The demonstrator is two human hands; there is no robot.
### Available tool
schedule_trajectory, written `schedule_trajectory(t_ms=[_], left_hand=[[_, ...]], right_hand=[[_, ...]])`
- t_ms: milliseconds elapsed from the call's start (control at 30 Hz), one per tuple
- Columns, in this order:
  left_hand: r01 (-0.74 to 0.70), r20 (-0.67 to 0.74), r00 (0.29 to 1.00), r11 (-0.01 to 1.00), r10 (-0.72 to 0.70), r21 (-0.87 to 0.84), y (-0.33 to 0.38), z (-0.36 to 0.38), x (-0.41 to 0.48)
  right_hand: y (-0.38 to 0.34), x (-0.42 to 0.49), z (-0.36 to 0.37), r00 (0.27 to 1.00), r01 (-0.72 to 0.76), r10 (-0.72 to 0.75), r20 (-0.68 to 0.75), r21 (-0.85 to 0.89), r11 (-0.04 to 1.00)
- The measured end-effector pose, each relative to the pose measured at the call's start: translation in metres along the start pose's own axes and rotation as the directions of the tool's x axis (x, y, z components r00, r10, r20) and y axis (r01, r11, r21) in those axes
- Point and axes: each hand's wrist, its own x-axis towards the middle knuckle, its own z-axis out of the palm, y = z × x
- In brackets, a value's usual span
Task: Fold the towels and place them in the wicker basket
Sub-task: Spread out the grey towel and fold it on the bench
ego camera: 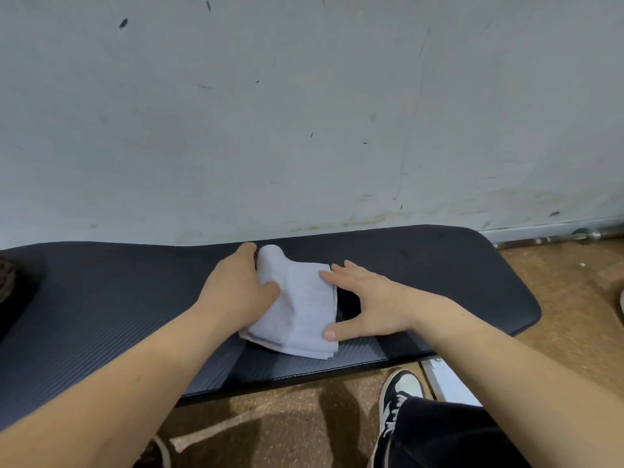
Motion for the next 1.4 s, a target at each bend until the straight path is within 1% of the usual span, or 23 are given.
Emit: schedule_trajectory(t_ms=[100,167,200,267,333,367,467,500,567,633,667,733,833,867,933,1000,1067,1133,1200,1233,1267,1333,1400], left_hand=[[-0.053,-0.05,0.997,0.992,0.059,0.113,-0.002,-0.014,0.0],[-0.118,-0.079,0.988,0.98,0.131,0.158,0.006,-0.018,-0.005],[-0.162,-0.071,0.982,0.971,0.177,0.173,0.014,-0.019,-0.009],[-0.275,0.019,0.961,0.939,0.278,0.205,0.032,-0.014,-0.017],[-0.355,0.103,0.935,0.908,0.341,0.22,0.042,-0.005,-0.025],[-0.36,0.122,0.932,0.911,0.341,0.201,0.043,0.001,-0.026],[-0.299,0.187,0.94,0.953,0.287,0.043,0.035,0.014,-0.025],[-0.298,0.208,0.935,0.954,0.287,0.024,0.032,0.016,-0.025],[-0.333,0.207,0.926,0.941,0.315,0.056,0.027,0.018,-0.022],[-0.344,0.142,0.934,0.932,0.327,0.118,0.021,0.02,-0.018],[-0.331,0.113,0.942,0.932,0.317,0.147,0.018,0.022,-0.017],[-0.314,0.107,0.948,0.928,0.298,0.198,0.016,0.029,-0.018],[-0.366,0.125,0.931,0.876,0.344,0.316,0.02,0.046,-0.021],[-0.375,0.124,0.927,0.867,0.354,0.328,0.021,0.051,-0.021],[-0.39,0.119,0.921,0.867,0.372,0.31,0.021,0.055,-0.02],[-0.409,0.103,0.913,0.877,0.396,0.252,0.019,0.053,-0.02],[-0.372,0.065,0.928,0.909,0.366,0.191,0.014,0.048,-0.021],[-0.238,0.049,0.971,0.955,0.233,0.175,0.011,0.042,-0.022],[-0.097,0.121,0.99,0.978,0.075,0.186,0.009,0.036,-0.022],[-0.042,0.184,0.983,0.985,0.011,0.165,0.007,0.034,-0.022],[-0.009,0.244,0.969,0.991,-0.024,0.134,0.005,0.031,-0.023],[-0.026,0.307,0.952,0.994,-0.008,0.108,0.002,0.022,-0.023],[-0.082,0.309,0.95,0.992,0.048,0.1,0.0,0.008,-0.024]], right_hand=[[-0.01,0.011,0.013,0.998,0.059,-0.059,-0.025,-0.005,0.998],[-0.015,0.016,0.022,0.997,0.061,-0.062,-0.04,-0.028,0.998],[-0.017,0.017,0.024,0.997,0.055,-0.056,-0.051,-0.027,0.998],[-0.017,0.019,0.024,0.996,0.047,-0.048,-0.078,-0.018,0.999],[-0.014,0.021,0.023,0.995,0.048,-0.05,-0.084,-0.024,0.999],[-0.011,0.022,0.024,0.996,0.048,-0.05,-0.079,-0.021,0.999],[-0.008,0.022,0.028,0.995,0.06,-0.061,-0.075,-0.022,0.998],[-0.008,0.022,0.028,0.996,0.046,-0.049,-0.071,-0.035,0.998],[-0.008,0.02,0.025,0.998,-0.03,0.026,-0.058,-0.059,0.998],[-0.007,0.016,0.018,0.995,-0.084,0.082,-0.054,-0.029,0.996],[-0.007,0.014,0.015,0.995,-0.085,0.085,-0.054,0.006,0.996],[-0.008,0.012,0.01,0.995,-0.069,0.071,-0.066,0.043,0.997],[-0.01,0.012,0.003,0.986,-0.064,0.069,-0.154,0.035,0.997],[-0.011,0.013,0.0,0.977,-0.068,0.077,-0.198,0.053,0.996],[-0.011,0.014,-0.004,0.956,-0.066,0.105,-0.274,0.147,0.987],[-0.015,0.016,-0.005,0.959,-0.051,0.113,-0.259,0.234,0.971],[-0.017,0.02,-0.001,0.982,-0.036,0.078,-0.17,0.234,0.971],[-0.017,0.025,0.002,0.99,-0.058,0.082,-0.117,0.195,0.979],[-0.019,0.027,-0.001,0.986,-0.077,0.1,-0.137,0.168,0.983],[-0.02,0.028,-0.003,0.984,-0.066,0.09,-0.152,0.157,0.985],[-0.022,0.028,-0.005,0.985,-0.043,0.066,-0.16,0.147,0.988],[-0.027,0.025,-0.01,0.989,0.029,-0.009,-0.147,0.135,0.99],[-0.036,0.022,-0.012,0.988,0.125,-0.111,-0.109,0.127,0.984]])
